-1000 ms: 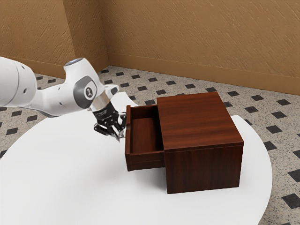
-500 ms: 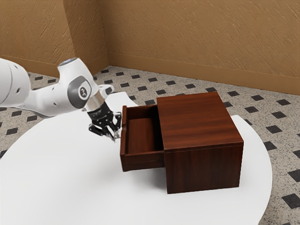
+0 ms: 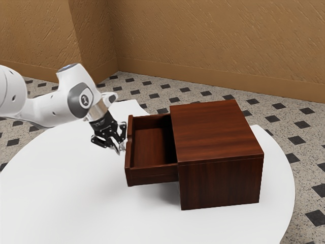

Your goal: Pull the drawer handle with one arm to open the drawer

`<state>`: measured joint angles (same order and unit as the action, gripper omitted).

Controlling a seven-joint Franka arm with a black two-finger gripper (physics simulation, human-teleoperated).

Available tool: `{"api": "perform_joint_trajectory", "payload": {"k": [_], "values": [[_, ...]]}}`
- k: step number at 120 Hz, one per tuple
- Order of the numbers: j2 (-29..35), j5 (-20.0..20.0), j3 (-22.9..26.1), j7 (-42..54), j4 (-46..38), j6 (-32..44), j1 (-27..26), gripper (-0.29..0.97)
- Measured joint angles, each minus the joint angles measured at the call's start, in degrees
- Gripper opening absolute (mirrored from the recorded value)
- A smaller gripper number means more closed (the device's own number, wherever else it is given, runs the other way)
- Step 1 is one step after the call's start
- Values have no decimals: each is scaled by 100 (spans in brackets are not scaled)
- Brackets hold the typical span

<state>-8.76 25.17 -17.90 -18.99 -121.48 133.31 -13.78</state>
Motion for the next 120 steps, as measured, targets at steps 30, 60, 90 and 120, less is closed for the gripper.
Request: {"api": "perform_joint_trajectory", "payload": {"k": [30, 60, 90, 120], "values": [[143, -4, -93, 3, -134, 0, -8, 1], [297, -12, -186, 6, -274, -1, 5, 1], [371, -20, -261, 6, -333, -1, -6, 1], [742, -43, -275, 16, -321, 2, -24, 18]]}}
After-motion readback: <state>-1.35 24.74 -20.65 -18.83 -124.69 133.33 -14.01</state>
